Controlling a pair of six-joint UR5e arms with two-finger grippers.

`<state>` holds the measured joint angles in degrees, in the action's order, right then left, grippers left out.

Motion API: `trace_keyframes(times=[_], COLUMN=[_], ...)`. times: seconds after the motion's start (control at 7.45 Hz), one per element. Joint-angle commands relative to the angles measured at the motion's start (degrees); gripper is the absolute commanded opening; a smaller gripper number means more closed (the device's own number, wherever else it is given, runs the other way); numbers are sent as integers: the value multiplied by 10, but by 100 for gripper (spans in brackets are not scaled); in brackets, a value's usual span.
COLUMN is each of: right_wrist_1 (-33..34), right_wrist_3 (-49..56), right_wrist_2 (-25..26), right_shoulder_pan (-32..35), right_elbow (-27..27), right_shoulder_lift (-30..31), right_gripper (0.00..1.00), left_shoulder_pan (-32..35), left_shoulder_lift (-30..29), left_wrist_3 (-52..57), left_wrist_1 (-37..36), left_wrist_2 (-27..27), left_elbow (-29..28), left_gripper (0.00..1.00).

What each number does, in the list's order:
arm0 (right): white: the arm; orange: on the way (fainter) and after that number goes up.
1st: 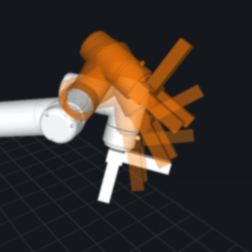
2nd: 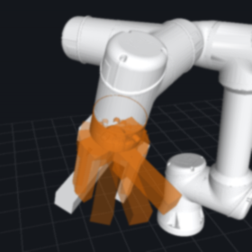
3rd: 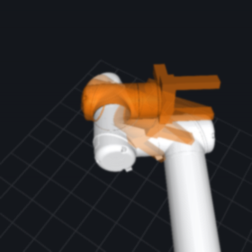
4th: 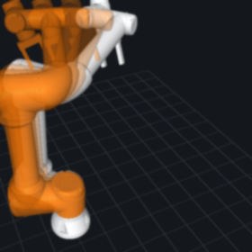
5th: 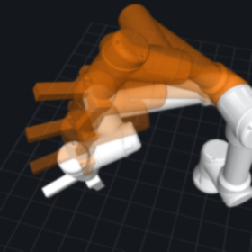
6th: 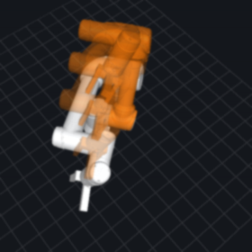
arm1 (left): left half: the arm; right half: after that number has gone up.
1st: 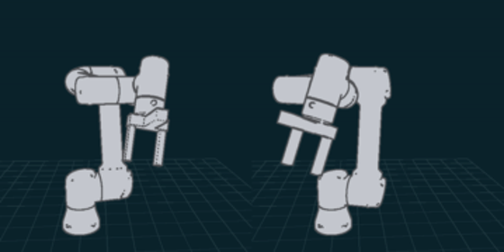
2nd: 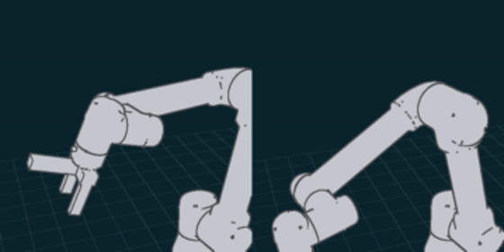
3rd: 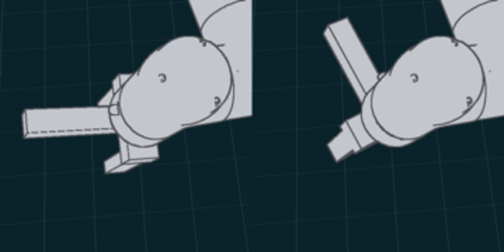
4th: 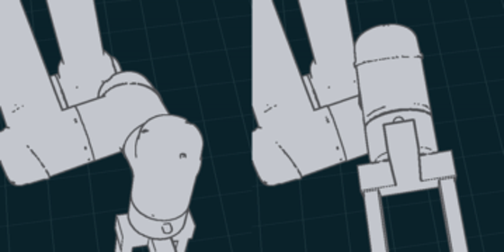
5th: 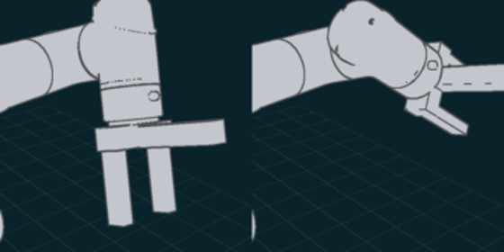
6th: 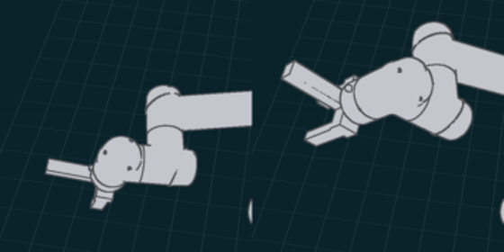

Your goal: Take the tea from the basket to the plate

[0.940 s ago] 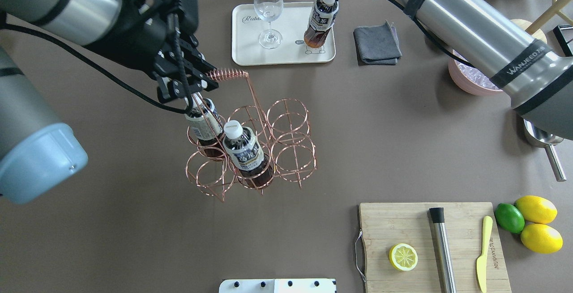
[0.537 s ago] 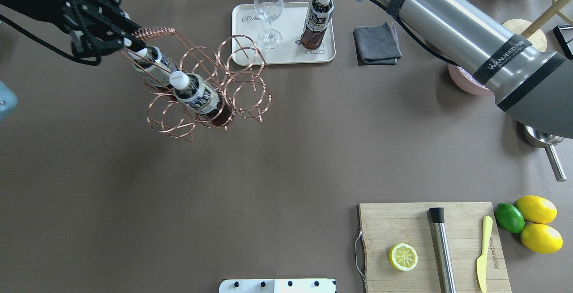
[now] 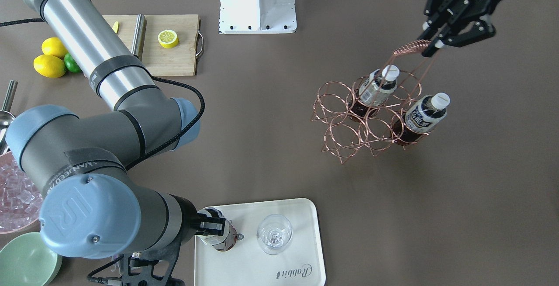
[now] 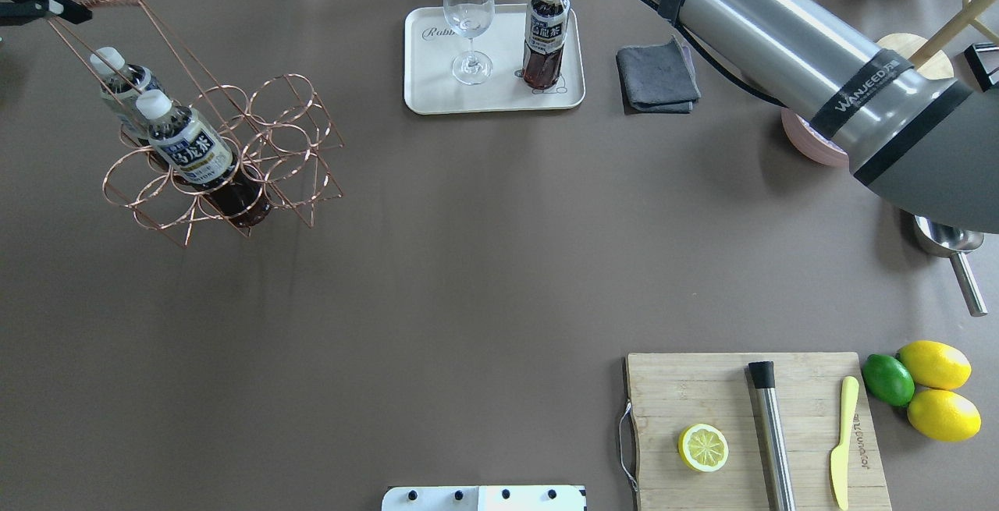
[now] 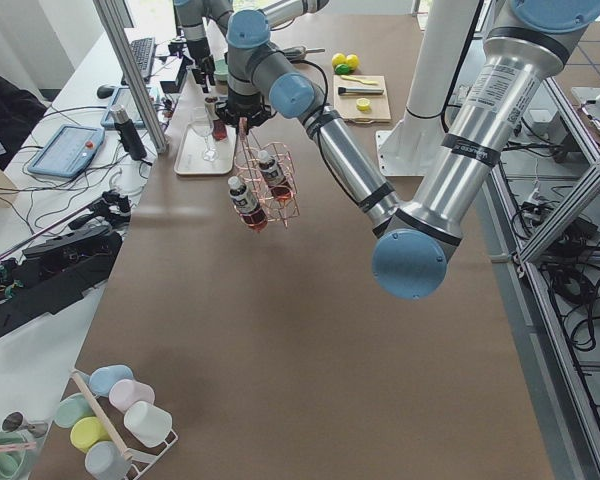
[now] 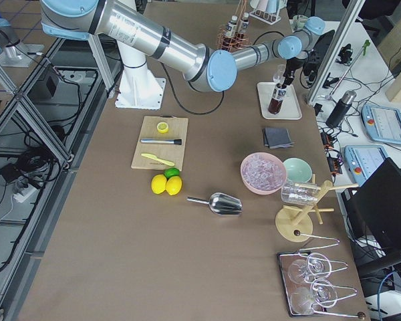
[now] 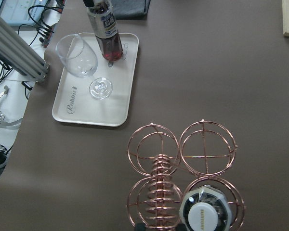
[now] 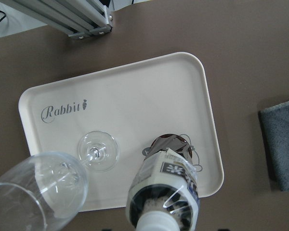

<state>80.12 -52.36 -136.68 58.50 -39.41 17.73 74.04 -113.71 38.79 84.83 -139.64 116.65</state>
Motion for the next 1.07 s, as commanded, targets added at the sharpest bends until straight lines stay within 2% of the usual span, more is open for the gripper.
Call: trace_keyframes(times=[0.0,0.13,0.27,0.4,0.67,0.81,0.94], right_wrist_1=[58,102,134,202,354,385,385], right_wrist_3=[2,3,6,30,176,239,306], right_wrist_2=[-4,-5,-8,-9,-1,2,12], right_shoulder_pan=[5,6,17,33,68,88,117], right_elbow=[-79,-144,-225,-314,-480,-573,-648], right_shoulder_lift=[3,26,80,126,226,318,436], right_gripper=[100,100,100,100,100,100,100], left_shoulder_pan=[64,71,85,100,113,112,111], left_shoulder_lift=[27,27,20,16,-28,-54,-78], left_wrist_3=[122,143,165,179,190,190,199], left_wrist_1=[0,1,4,7,6,6,7], left_wrist_2=[-7,-7,-2,0,0,0,2], left_elbow=[-48,-69,-95,-113,-176,-212,-255], left_gripper=[0,0,0,0,0,0,0])
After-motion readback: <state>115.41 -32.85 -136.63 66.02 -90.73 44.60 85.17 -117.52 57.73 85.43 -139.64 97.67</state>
